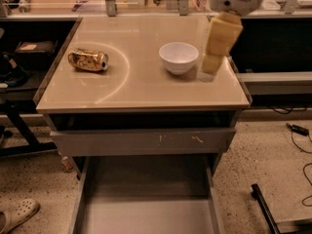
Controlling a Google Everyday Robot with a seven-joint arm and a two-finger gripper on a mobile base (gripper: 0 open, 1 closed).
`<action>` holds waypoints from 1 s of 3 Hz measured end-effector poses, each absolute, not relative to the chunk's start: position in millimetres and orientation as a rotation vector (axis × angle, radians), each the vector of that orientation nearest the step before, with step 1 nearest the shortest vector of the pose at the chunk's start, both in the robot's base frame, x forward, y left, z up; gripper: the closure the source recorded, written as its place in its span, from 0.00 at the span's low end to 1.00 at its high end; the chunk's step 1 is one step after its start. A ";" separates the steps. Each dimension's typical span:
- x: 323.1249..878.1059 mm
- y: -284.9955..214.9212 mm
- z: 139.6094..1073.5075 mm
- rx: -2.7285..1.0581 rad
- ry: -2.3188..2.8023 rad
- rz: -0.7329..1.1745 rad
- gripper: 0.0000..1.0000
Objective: Place orange can into middle drawer
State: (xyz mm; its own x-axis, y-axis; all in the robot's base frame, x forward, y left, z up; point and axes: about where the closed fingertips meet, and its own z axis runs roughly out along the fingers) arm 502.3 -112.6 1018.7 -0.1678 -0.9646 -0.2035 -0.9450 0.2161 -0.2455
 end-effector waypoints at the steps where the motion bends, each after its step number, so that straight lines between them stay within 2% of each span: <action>1: 538.1 -51.9 1026.7 -1.842 2.119 -0.095 0.00; 2: 551.9 -16.4 1033.4 -1.865 2.048 -0.089 0.00; 3: 558.8 -10.5 1035.5 -1.844 2.022 -0.089 0.00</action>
Offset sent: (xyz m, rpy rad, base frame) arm 0.0318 0.0539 0.0073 -0.0035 -0.0162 0.0502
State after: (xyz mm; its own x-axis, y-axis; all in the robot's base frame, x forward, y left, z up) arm 558.8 -10.5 1035.5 -0.0491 -0.9676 -0.2477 -0.9420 0.1272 -0.3104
